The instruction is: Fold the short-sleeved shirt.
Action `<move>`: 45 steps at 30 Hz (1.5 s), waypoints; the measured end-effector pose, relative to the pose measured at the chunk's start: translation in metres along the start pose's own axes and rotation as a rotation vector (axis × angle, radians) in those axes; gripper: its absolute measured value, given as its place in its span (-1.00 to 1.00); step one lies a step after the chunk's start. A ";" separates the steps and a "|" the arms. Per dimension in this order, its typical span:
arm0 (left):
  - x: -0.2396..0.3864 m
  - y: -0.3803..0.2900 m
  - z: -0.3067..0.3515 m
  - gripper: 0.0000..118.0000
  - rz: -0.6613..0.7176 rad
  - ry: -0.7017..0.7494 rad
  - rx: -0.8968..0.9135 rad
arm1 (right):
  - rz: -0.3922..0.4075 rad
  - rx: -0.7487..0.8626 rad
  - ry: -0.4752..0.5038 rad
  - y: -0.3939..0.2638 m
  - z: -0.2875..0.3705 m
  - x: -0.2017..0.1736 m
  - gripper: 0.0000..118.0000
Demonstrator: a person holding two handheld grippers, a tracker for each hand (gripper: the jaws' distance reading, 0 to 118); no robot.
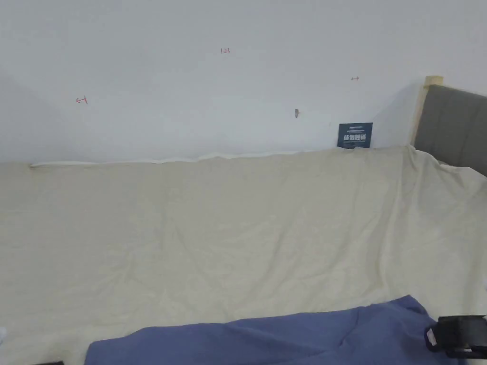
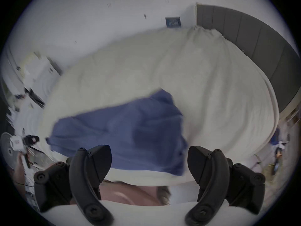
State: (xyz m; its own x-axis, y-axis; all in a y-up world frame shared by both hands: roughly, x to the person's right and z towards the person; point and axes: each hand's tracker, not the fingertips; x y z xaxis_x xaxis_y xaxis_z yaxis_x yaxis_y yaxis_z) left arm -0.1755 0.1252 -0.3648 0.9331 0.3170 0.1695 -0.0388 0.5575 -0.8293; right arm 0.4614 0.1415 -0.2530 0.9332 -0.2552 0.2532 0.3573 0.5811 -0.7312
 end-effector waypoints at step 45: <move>-0.068 0.042 -0.110 1.00 0.296 -0.472 -0.282 | 0.268 0.528 0.231 -0.091 0.037 -0.178 -1.00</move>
State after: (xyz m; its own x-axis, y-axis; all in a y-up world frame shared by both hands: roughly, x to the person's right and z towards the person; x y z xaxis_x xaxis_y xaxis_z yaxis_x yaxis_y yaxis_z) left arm -0.2007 0.0427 -0.4698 0.6361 0.7679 0.0747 -0.1154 0.1904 -0.9749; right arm 0.2646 0.1623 -0.2084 0.9815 -0.1733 -0.0815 0.1383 0.9358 -0.3243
